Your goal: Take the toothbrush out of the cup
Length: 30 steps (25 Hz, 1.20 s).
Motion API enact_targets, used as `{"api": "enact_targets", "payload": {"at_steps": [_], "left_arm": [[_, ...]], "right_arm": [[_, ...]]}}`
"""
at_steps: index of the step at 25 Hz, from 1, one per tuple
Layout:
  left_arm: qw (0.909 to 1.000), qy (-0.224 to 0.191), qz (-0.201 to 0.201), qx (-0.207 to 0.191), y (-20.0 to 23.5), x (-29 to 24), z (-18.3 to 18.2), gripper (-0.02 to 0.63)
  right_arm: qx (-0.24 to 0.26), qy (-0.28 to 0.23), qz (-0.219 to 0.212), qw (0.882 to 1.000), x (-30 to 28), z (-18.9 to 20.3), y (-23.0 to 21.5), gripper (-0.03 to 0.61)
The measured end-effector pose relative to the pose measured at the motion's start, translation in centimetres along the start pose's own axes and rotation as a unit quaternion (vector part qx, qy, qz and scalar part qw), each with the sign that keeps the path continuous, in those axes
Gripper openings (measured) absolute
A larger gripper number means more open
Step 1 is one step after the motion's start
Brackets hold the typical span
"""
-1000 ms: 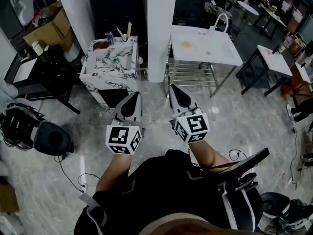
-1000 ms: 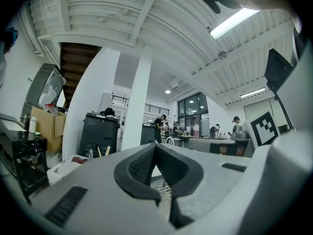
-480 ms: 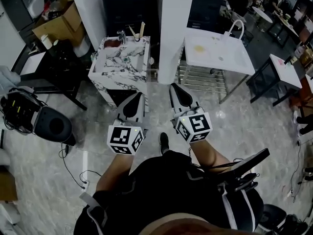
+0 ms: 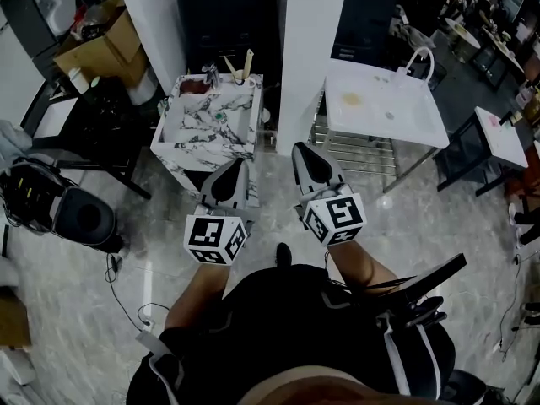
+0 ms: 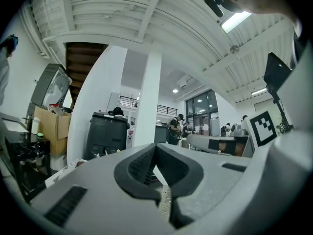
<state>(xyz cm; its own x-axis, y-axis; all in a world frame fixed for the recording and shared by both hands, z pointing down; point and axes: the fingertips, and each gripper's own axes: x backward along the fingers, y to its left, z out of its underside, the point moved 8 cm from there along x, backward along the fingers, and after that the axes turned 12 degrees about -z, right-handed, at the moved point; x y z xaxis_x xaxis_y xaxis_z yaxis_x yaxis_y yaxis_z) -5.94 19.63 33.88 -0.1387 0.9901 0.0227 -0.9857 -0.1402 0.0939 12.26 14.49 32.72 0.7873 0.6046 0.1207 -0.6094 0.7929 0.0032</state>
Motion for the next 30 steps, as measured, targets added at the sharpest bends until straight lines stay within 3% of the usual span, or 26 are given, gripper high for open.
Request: {"api": "enact_targets", "payload": {"at_steps": [7,30], "left_arm": [[0.9996,0.016,-0.025,0.0,0.9,-5.3,-0.2,0.002],[0.9985,0.049,-0.012,-0.02,-1.2,-16.8,1.8,0.002]], "right_arm": [[-0.013,0.001,-0.003,1.0,-2.9,0.4,-4.9,0.021],[-0.068,-0.008,0.003,0.998,-5.9,3.7,-17.3,0.021]]}}
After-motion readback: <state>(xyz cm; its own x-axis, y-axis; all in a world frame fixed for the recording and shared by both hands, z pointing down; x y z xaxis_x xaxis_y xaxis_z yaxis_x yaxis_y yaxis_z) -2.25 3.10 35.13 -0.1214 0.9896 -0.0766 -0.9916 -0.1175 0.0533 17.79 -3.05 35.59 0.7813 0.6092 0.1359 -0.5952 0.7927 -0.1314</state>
